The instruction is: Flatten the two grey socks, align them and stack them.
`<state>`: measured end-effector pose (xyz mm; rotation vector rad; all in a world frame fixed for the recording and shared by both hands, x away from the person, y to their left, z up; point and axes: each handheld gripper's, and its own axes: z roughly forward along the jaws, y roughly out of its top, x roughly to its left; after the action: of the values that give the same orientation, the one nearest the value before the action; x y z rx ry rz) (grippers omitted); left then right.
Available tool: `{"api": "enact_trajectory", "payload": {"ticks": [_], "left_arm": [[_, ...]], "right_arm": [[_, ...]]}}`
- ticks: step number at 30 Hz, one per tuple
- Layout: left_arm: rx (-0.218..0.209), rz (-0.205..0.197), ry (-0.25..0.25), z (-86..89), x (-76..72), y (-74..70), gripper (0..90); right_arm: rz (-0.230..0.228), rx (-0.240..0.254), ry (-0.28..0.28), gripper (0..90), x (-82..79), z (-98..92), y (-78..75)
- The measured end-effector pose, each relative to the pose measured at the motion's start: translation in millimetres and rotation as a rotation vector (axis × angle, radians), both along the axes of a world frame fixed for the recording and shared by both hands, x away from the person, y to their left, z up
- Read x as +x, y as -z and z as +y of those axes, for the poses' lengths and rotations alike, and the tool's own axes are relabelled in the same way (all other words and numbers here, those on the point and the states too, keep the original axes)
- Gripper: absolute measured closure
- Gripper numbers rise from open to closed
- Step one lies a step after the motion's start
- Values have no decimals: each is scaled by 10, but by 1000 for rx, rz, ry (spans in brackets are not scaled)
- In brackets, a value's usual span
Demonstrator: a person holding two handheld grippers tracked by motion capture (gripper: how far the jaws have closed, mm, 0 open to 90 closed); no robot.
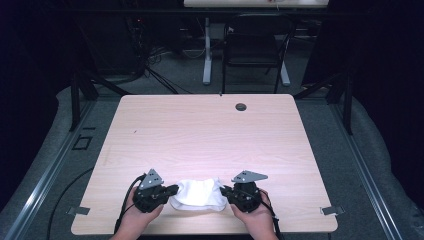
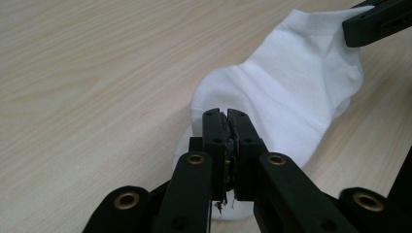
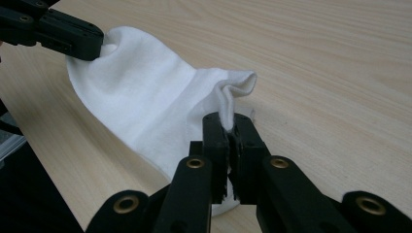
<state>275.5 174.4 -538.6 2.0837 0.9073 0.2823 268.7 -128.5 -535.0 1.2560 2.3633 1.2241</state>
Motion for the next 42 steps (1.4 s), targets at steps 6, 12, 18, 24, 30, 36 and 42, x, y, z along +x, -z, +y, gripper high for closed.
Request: {"api": "enact_trajectory", "payload": {"ticks": [6,12,18,24,30,36,42], "left_arm": [[-2,24,-11,13,1,67,874],[35,20,3,-29,-6,119,874],[52,25,-2,-36,-5,151,874],[60,39,-16,-22,6,184,873],[73,45,-17,-24,13,218,872],[85,48,-16,-33,16,249,869],[85,47,-17,-37,18,261,863]], "right_arm": [[-5,-21,-14,863,-5,56,53],[4,-36,-17,863,14,66,114],[18,-28,-10,863,28,51,145],[22,-40,-14,863,30,74,170],[23,-53,-16,863,45,72,195],[30,-47,-2,862,66,69,223],[29,-54,-2,862,88,61,242]]}}
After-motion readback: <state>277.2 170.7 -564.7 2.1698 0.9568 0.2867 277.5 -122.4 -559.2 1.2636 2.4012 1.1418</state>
